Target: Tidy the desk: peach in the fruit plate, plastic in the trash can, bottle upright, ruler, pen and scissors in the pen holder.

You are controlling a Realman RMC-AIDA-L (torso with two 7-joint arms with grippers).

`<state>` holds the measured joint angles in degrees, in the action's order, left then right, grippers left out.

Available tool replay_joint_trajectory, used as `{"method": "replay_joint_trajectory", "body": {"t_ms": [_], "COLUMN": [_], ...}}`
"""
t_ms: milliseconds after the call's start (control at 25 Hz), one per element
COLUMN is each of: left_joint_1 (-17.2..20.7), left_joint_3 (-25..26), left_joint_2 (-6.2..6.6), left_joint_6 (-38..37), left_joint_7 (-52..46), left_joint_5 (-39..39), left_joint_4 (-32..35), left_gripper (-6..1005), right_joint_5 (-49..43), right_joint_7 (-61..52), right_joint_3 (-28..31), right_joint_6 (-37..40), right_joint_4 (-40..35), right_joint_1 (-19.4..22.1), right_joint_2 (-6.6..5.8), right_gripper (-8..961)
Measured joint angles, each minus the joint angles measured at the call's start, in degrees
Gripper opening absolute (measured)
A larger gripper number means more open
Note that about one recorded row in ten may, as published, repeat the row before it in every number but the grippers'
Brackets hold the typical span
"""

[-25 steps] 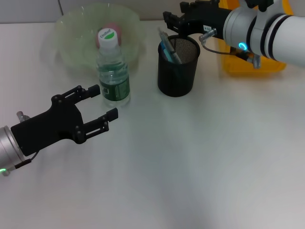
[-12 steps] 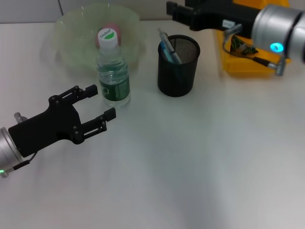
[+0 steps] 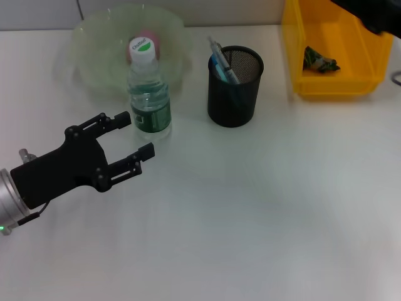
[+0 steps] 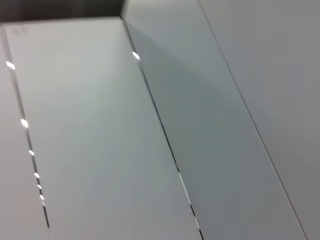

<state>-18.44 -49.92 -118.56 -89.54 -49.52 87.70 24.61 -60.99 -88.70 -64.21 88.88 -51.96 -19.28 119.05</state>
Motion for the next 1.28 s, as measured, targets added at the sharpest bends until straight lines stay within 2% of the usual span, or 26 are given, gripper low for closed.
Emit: {"method": "replay_joint_trajectory", "body": {"t_ms": [80, 160, 320, 520, 760, 880, 1080, 1280], "left_joint_1": [0.0, 0.1, 0.2, 0.2, 0.2, 0.2, 0.2, 0.4], "left_joint_3": [0.0, 0.0, 0.0, -0.1, -0.8, -0.8, -0.8, -0.8], "left_joint_2": [0.0, 0.02, 0.06, 0.22, 0.48, 0.52, 0.38, 0.2], "left_joint_6": [-0.3, -2.0, -4.3, -7.2, -11.2, -12.1, -14.0, -14.6], "left_joint_7": [0.0, -0.1, -1.1, -3.3, -6.4, -7.0, -7.9, -7.8], "left_joint_5": [-0.2, -0.5, -0.6, -1.2, 1.3, 2.4, 6.9, 8.7], "left_joint_4": [0.0, 0.0, 0.0, 0.0, 0.5, 0.6, 0.6, 0.3], "left_gripper": [753, 753, 753, 752, 752, 752, 752, 753], "right_joint_5": [-0.9, -2.9, -9.1, -17.5, -21.1, -21.8, -29.5, -30.9], "right_joint_7": [3.4, 6.2, 12.3, 17.8, 27.7, 29.1, 30.2, 30.2], "right_joint_3": [3.1, 4.4, 5.0, 5.1, 5.1, 5.0, 4.5, 3.7], "right_joint_6": [4.1, 6.0, 7.6, 11.1, 15.0, 15.8, 16.1, 16.5], "right_joint_4": [5.3, 8.2, 9.2, 9.9, 12.2, 13.9, 15.0, 17.5], "right_joint_1": [-0.1, 0.9, 4.3, 6.4, 8.4, 8.4, 6.8, 4.6], "right_joint_2": [-0.1, -0.28, -0.25, -0.09, 0.09, -0.11, 0.27, 0.27], "right_gripper": [516, 584, 712, 840, 840, 840, 840, 840]}}
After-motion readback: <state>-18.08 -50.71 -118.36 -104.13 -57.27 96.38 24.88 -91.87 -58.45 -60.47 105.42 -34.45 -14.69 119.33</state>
